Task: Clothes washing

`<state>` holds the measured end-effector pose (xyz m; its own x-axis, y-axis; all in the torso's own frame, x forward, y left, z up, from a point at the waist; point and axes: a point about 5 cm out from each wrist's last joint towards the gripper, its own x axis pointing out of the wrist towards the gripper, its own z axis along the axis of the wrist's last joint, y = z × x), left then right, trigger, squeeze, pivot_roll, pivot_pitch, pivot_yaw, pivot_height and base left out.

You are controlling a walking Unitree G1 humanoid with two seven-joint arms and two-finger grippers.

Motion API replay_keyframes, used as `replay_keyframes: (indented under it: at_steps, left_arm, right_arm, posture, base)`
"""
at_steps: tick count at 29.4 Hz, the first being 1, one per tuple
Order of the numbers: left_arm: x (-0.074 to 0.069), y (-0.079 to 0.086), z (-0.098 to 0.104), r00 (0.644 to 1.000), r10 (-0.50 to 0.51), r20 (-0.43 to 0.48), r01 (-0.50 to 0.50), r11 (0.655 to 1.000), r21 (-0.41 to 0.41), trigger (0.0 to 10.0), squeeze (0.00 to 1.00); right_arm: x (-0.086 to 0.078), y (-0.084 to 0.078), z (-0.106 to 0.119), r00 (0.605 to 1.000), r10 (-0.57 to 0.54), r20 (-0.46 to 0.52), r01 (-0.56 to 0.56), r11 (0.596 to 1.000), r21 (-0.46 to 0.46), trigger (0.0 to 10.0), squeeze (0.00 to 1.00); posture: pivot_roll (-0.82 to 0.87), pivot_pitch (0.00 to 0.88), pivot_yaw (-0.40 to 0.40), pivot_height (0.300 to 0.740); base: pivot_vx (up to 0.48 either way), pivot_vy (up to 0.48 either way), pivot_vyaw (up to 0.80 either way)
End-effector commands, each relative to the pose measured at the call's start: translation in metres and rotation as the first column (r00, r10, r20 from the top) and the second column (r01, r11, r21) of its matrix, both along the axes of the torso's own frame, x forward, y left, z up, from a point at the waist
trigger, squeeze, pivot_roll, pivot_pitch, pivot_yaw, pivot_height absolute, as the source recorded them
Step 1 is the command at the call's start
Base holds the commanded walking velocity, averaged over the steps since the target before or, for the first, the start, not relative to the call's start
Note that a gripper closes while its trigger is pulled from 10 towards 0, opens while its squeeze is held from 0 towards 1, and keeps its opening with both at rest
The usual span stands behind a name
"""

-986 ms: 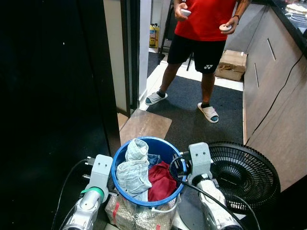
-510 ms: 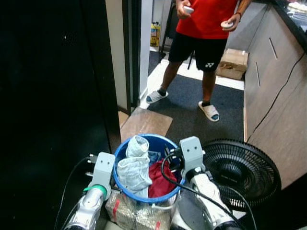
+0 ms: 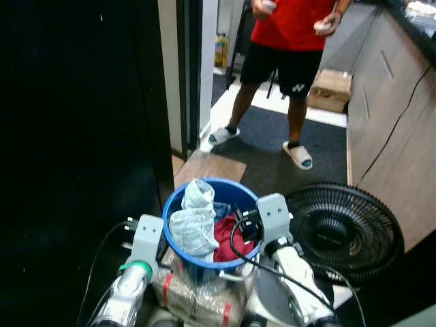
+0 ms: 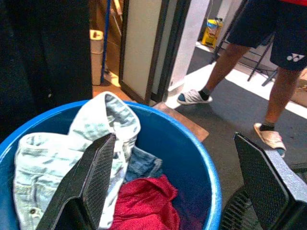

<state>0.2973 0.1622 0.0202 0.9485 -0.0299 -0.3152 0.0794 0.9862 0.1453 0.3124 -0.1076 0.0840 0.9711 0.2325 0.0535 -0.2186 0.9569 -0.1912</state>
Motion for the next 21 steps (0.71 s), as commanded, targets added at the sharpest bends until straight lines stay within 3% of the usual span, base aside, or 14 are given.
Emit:
replay_keyframes:
  at_steps: [1,13,15,21]
  left_arm:
    - [0.001,-0.001,0.0,1.0,0.001,-0.01,-0.001,1.0,-0.005,10.0,0.0]
    - [0.011,-0.007,0.016,0.999,0.008,0.043,-0.006,0.999,-0.051,10.0,0.0]
    - [0.016,-0.011,0.025,0.997,0.007,0.078,-0.002,0.997,-0.074,10.0,0.0]
    - [0.018,-0.014,0.032,0.995,0.006,0.099,0.002,0.996,-0.085,10.0,0.0]
  right_arm:
    - [-0.001,0.0,-0.002,1.0,-0.003,-0.014,0.003,1.0,0.007,10.0,0.0]
    - [0.005,-0.002,0.021,0.998,0.013,0.06,-0.014,1.0,0.023,10.0,0.0]
    - [0.007,-0.003,0.03,0.996,0.021,0.087,-0.023,1.0,0.021,10.0,0.0]
    - [0.006,-0.005,0.032,0.995,0.026,0.095,-0.028,0.999,0.018,10.0,0.0]
  posture:
    - [0.03,0.0,0.033,0.625]
    - [0.03,0.001,0.034,0.585]
    - [0.03,0.001,0.034,0.575]
    - [0.03,0.001,0.034,0.56]
  base:
    - [0.0,0.0,0.0]
    - [0.0,0.0,0.0]
    - [0.0,0.0,0.0]
    - [0.0,0.0,0.0]
